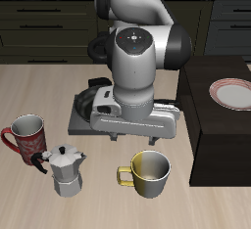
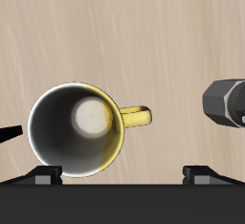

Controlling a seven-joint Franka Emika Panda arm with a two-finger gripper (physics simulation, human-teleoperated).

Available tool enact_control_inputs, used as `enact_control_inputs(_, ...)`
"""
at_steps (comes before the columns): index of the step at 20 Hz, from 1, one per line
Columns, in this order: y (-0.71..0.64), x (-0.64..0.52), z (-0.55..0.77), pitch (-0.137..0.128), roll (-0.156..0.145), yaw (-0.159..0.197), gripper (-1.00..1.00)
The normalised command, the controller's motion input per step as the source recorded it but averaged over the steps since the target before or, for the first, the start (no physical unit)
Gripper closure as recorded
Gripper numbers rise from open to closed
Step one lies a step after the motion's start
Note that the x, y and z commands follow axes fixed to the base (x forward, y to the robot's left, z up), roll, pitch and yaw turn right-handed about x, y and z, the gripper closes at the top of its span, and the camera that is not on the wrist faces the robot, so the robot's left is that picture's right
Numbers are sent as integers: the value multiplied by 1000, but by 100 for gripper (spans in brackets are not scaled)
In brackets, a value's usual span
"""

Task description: Place the white and yellow mug on the plate

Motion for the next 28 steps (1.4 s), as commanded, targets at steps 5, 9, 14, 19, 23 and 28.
enact_control_inputs(5,-91,27,-353,24,-19,-13,-100)
enact_control_inputs(9,-19,-30,-294,16,2,-8,-100)
enact_control_inputs(14,34,-9,-327,35,9,-17,-100)
enact_control_inputs(19,-14,28,-332,47,-1,-37,-100)
enact_control_inputs(23,-21,12,-385,59,5,-8,100)
enact_control_inputs(28,-21,-33,-74,5,13,-25,100)
